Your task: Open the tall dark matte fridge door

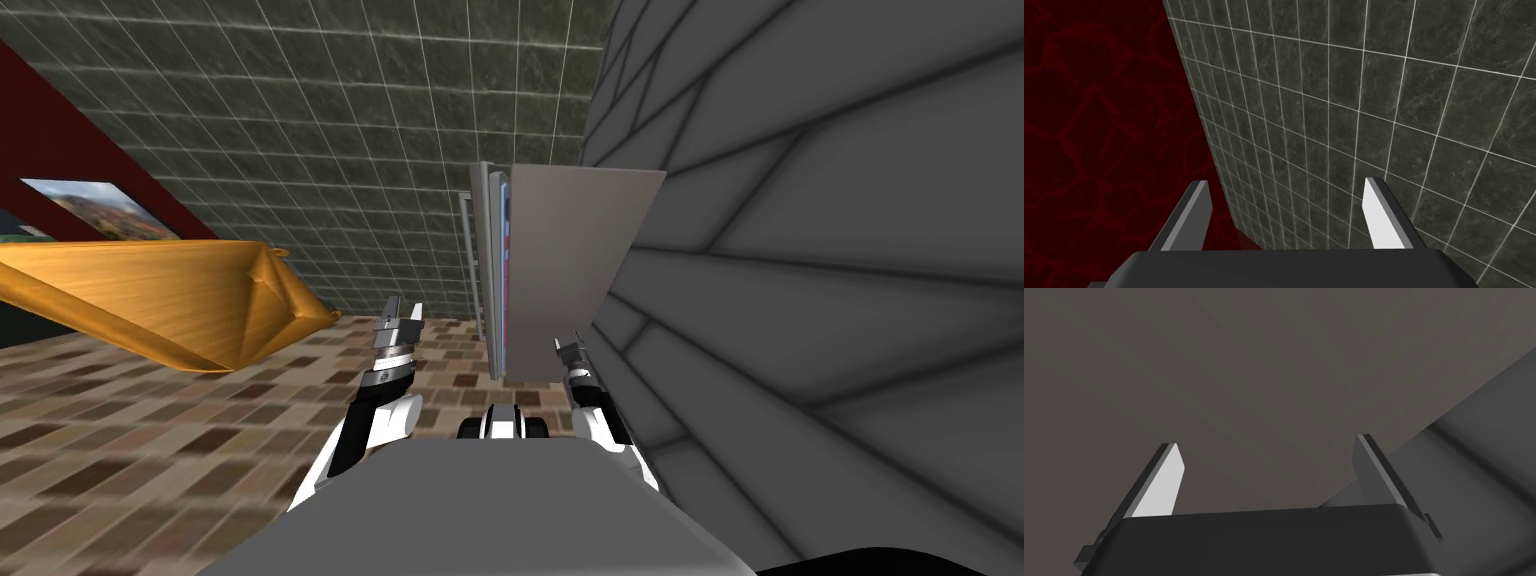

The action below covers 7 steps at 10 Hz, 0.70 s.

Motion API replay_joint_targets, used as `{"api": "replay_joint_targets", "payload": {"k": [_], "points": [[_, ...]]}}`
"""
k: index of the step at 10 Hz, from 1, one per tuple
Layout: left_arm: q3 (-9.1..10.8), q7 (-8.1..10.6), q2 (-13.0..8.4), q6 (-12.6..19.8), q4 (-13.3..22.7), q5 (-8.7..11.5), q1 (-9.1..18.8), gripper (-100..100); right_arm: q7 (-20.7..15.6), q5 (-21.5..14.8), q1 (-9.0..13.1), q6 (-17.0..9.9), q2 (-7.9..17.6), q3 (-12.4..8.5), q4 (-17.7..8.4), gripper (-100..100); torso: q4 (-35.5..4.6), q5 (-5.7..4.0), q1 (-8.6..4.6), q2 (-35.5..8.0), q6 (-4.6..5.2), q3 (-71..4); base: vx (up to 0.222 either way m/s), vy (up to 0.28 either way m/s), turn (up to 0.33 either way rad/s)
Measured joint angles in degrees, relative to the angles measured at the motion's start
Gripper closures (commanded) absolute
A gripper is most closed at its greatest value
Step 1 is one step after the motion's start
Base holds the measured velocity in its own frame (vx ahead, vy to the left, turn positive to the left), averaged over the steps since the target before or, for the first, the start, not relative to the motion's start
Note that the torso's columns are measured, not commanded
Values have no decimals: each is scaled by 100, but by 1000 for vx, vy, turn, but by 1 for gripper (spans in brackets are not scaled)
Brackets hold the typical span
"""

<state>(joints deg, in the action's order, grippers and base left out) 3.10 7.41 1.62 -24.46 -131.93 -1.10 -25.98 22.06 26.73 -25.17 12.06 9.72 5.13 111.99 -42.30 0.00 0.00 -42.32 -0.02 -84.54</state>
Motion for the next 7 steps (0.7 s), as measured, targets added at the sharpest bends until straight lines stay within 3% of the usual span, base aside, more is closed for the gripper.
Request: {"api": "replay_joint_targets", "payload": {"k": [3, 7], "points": [[0, 0, 0, 0, 0, 0, -1, 0, 248, 528, 123, -355, 118, 129, -291, -100, 2, 0, 2, 6, 2, -4, 41, 54, -82], [0, 0, 0, 0, 0, 0, 0, 0, 463, 1146, 162, -703, 216, 240, -464, -100, 2, 0, 2, 6, 1, -4, 30, 48, -88]]}}
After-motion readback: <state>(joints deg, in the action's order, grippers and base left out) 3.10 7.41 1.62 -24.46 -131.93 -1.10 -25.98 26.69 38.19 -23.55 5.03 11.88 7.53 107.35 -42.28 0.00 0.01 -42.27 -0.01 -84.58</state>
